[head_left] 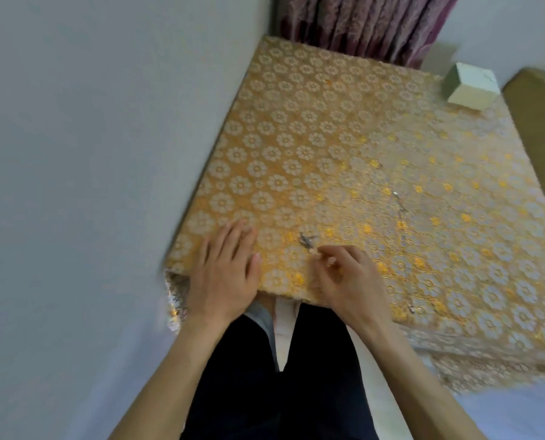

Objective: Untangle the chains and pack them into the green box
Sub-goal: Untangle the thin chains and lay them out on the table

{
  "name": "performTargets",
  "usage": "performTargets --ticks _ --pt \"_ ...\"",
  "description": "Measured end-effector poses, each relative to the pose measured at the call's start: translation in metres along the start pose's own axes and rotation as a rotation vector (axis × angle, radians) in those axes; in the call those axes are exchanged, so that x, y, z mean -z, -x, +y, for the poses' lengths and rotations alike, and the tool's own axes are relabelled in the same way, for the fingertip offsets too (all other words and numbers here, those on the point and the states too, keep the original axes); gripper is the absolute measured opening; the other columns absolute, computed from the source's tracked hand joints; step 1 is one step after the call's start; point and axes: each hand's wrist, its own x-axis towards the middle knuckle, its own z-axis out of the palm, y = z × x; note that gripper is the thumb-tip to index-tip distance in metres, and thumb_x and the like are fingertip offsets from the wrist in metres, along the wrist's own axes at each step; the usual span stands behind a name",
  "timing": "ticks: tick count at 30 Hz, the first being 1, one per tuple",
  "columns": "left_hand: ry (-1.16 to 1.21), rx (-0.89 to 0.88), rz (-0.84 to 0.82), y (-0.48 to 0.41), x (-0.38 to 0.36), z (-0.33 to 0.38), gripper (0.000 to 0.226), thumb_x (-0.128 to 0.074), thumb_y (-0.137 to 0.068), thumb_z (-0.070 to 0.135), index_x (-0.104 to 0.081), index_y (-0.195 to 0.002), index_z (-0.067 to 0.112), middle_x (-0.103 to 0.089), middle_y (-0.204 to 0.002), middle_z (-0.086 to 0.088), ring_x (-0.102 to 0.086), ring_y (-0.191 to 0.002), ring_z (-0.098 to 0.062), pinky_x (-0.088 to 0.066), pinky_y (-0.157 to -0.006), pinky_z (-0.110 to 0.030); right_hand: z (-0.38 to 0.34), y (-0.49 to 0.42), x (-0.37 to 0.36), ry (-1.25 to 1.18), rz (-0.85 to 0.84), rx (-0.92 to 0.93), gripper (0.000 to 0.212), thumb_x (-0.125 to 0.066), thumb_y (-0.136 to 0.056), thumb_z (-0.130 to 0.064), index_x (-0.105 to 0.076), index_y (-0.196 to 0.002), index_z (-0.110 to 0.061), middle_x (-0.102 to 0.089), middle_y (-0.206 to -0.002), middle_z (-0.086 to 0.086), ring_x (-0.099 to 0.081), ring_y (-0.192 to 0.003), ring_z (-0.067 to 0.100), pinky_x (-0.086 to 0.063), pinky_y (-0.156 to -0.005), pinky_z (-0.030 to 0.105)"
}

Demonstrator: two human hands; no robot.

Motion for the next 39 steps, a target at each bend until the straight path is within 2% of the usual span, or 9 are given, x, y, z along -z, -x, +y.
performTargets --ticks 4,10,14,19,23,27,30,34,39 --pt "-0.021 0.005 0.023 0.000 -0.003 0.000 0.053 -0.033 -0.102 0.043 -0.051 -0.147 0.022 -0.045 -0.156 0.000 -0.038 -0.146 -0.022 -0.028 -0.119 -0.048 -0.006 -0.018 -0.013 -0.011 0.008 -0.073 0.030 -0.064 -0.091 -0.048 -0.065 -0.118 -0.036 -0.062 -0.106 -0.014 -0.059 -0.093 0.011 -0.050 -0.080 0.031" --pt "-0.017 -0.004 0.044 0.000 -0.006 -0.002 0.052 -0.035 -0.102 0.043 -0.051 -0.147 0.022 -0.044 -0.157 0.000 -0.037 -0.148 -0.022 -0.025 -0.122 -0.048 -0.005 -0.019 -0.027 -0.068 0.185 -0.052 0.013 -0.073 -0.089 -0.039 -0.078 -0.098 -0.031 -0.061 -0.094 -0.014 -0.060 -0.082 0.010 -0.052 -0.067 0.033" --pt "-0.005 0.010 0.052 0.000 -0.005 -0.001 0.052 -0.036 -0.101 0.043 -0.051 -0.147 0.023 -0.044 -0.156 0.000 -0.037 -0.147 -0.021 -0.026 -0.121 -0.049 -0.003 -0.018 -0.028 -0.154 0.187 -0.076 0.014 -0.069 -0.092 -0.038 -0.077 -0.098 -0.029 -0.062 -0.095 -0.015 -0.061 -0.079 0.007 -0.050 -0.067 0.027" --pt "0.036 0.058 0.063 -0.011 0.000 0.005 0.047 -0.050 -0.094 0.043 -0.062 -0.135 0.024 -0.057 -0.145 0.002 -0.048 -0.136 -0.022 -0.033 -0.112 -0.047 0.000 -0.020 -0.023 -0.292 0.197 -0.140 0.006 -0.069 -0.093 -0.032 -0.074 -0.095 -0.034 -0.062 -0.095 -0.016 -0.058 -0.079 0.003 -0.041 -0.065 0.011" --pt "0.229 0.034 -0.013 -0.034 0.003 0.021 0.047 -0.049 -0.092 0.052 -0.061 -0.133 0.032 -0.059 -0.138 0.013 -0.046 -0.132 -0.013 -0.031 -0.112 -0.040 0.000 -0.021 -0.022 -0.362 0.198 -0.113 0.008 -0.071 -0.093 -0.028 -0.075 -0.096 -0.034 -0.064 -0.094 -0.013 -0.057 -0.074 0.008 -0.041 -0.064 0.012" --pt "0.349 -0.120 -0.104 -0.055 -0.008 0.052 0.048 -0.058 -0.088 0.054 -0.057 -0.135 0.042 -0.055 -0.140 0.019 -0.043 -0.134 -0.007 -0.023 -0.115 -0.036 0.007 -0.020 -0.022 -0.417 0.197 -0.088 0.009 -0.071 -0.093 -0.026 -0.074 -0.098 -0.033 -0.065 -0.095 -0.010 -0.057 -0.071 0.013 -0.045 -0.063 0.020" --pt "0.439 -0.163 -0.079 -0.063 -0.015 0.063 0.034 -0.064 -0.089 0.047 -0.065 -0.123 0.045 -0.060 -0.133 0.020 -0.050 -0.128 -0.006 -0.029 -0.113 -0.038 0.010 -0.019 -0.022 -0.438 0.208 -0.098 0.007 -0.070 -0.094 -0.025 -0.075 -0.097 -0.027 -0.064 -0.093 -0.010 -0.057 -0.071 0.013 -0.045 -0.063 0.019" --pt "0.518 -0.134 -0.005 -0.060 -0.021 0.062 0.018 -0.068 -0.090 0.044 -0.077 -0.103 0.034 -0.070 -0.118 0.018 -0.060 -0.116 -0.008 -0.038 -0.106 -0.043 0.011 -0.021 -0.024 -0.431 0.243 -0.112 0.006 -0.069 -0.094 -0.028 -0.074 -0.095 -0.027 -0.063 -0.091 -0.010 -0.058 -0.069 0.011 -0.046 -0.062 0.022" --pt "0.598 -0.067 -0.024 -0.058 -0.016 0.062 0.020 -0.069 -0.088 0.045 -0.076 -0.097 0.029 -0.071 -0.108 0.021 -0.060 -0.107 -0.003 -0.034 -0.101 -0.018 0.009 -0.021 -0.025 -0.436 0.246 -0.119 0.007 -0.067 -0.095 -0.030 -0.073 -0.093 -0.026 -0.062 -0.090 -0.011 -0.057 -0.070 0.009 -0.046 -0.064 0.025"
